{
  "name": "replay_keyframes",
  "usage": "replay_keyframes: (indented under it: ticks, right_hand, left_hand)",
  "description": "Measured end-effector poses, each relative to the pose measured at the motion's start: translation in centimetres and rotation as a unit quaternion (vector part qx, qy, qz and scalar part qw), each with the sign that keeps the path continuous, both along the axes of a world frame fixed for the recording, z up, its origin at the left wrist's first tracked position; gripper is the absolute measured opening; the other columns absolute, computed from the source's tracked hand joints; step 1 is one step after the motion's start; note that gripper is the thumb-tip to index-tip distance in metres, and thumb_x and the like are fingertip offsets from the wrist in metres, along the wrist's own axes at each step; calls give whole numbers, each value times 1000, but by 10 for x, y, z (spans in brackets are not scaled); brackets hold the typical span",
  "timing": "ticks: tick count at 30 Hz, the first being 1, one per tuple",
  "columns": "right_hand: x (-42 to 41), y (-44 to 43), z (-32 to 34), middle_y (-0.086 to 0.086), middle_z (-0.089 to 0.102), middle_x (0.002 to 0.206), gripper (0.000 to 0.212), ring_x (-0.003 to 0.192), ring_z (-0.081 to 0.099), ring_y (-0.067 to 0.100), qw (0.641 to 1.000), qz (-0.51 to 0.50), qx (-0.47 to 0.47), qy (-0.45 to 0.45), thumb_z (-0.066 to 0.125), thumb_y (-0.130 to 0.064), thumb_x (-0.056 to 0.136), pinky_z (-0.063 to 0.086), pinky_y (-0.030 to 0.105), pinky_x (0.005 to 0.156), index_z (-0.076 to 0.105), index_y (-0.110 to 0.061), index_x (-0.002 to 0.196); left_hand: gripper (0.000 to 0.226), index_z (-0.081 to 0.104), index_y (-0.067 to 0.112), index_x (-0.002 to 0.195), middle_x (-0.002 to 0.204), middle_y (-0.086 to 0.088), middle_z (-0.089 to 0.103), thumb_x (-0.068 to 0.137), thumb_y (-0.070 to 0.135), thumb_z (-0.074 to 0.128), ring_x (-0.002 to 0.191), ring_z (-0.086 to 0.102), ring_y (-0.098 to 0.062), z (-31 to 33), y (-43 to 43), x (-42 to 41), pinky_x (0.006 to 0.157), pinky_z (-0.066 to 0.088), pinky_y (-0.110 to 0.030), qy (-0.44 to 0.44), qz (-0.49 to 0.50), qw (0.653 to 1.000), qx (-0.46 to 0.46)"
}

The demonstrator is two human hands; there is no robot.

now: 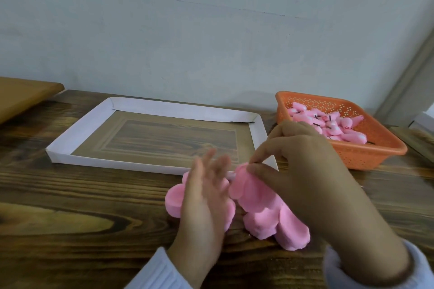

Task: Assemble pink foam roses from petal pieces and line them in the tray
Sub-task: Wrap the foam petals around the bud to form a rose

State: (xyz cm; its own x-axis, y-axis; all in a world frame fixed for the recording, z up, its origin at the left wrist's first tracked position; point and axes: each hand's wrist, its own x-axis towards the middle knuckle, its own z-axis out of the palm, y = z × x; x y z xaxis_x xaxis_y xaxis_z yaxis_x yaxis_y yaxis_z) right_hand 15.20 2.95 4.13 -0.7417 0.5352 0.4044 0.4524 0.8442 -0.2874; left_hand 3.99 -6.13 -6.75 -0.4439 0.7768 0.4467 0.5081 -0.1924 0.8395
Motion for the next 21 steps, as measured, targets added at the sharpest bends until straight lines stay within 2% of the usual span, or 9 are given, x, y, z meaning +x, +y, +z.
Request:
replay_keyframes:
  ticks: [2, 4, 6, 9, 11, 15, 18, 19, 21]
  right_hand:
    - [1, -3, 7, -18, 43, 87, 7, 95, 35, 5, 997, 21, 6, -73, 66, -43, 83, 28, 31, 91, 71, -38, 83]
    - [-1, -10, 7, -19, 40, 86, 12, 92, 30, 1, 993, 46, -4, -113, 63, -48, 85, 23, 31, 86, 70, -39, 88]
    - [-2, -14, 4, -17, 40, 83, 15, 89, 28, 1, 989, 62, -14, -130, 62, -48, 85, 22, 31, 83, 70, -37, 91]
    - [2, -14, 1, -13, 42, 80, 16, 86, 31, 2, 989, 73, -43, -123, 63, -47, 84, 22, 31, 84, 72, -33, 84]
    - [5, -13, -1, -13, 44, 80, 17, 89, 33, 2, 989, 84, -60, -109, 64, -46, 82, 22, 29, 85, 72, -32, 79]
    - [8, -9, -8, -15, 45, 75, 17, 96, 37, 2, 991, 104, -63, -63, 63, -43, 78, 22, 17, 84, 71, -30, 71]
    - [12, -4, -13, -11, 49, 72, 11, 87, 44, 4, 991, 108, -81, -4, 73, -32, 77, 29, 29, 76, 70, -30, 66]
    - [14, -2, -15, -10, 50, 71, 14, 83, 46, 3, 990, 106, -89, 16, 76, -28, 77, 29, 30, 73, 69, -31, 65]
    - [15, 0, -18, -8, 52, 76, 22, 79, 49, 2, 989, 99, -98, 48, 78, -25, 77, 30, 27, 70, 65, -35, 62]
  left_hand:
    - [56, 47, 32, 129, 134, 13, 54, 75, 39, 61, 129, 47, -6, 6, 1, -2, 107, 35, -30, 16, -33, 994, 102]
    - [78, 32, 33, 140, 134, 11, 53, 71, 20, 66, 131, 46, -11, 15, 8, -3, 103, 40, -24, -61, -88, 987, 121]
    - [94, 22, 35, 144, 127, 5, 59, 70, 5, 70, 117, 59, -14, 20, 10, -3, 90, 48, -23, -131, -196, 968, 86]
    - [102, 17, 31, 145, 98, 11, 69, 69, -11, 70, 87, 67, -4, 21, 9, -3, 76, 50, -18, -153, -234, 960, 32]
    - [95, 22, 29, 142, 80, 11, 69, 69, -9, 69, 73, 66, 0, 23, 9, -1, 70, 50, -14, -155, -231, 961, -9]
    - [82, 35, 39, 134, 103, -4, 69, 72, -1, 73, 97, 68, -17, 21, 11, -1, 81, 54, -24, -151, -238, 958, -43]
    - [78, 43, 46, 128, 104, -6, 70, 75, -2, 71, 92, 68, -34, 22, 10, -5, 77, 59, -36, -155, -252, 953, -65]
    - [77, 45, 51, 124, 104, -4, 71, 75, -2, 71, 89, 69, -34, 24, 10, -5, 75, 60, -36, -159, -256, 951, -68]
    - [78, 47, 60, 116, 107, 8, 70, 72, 1, 74, 90, 70, -21, 23, 9, -6, 73, 58, -27, -154, -247, 955, -66]
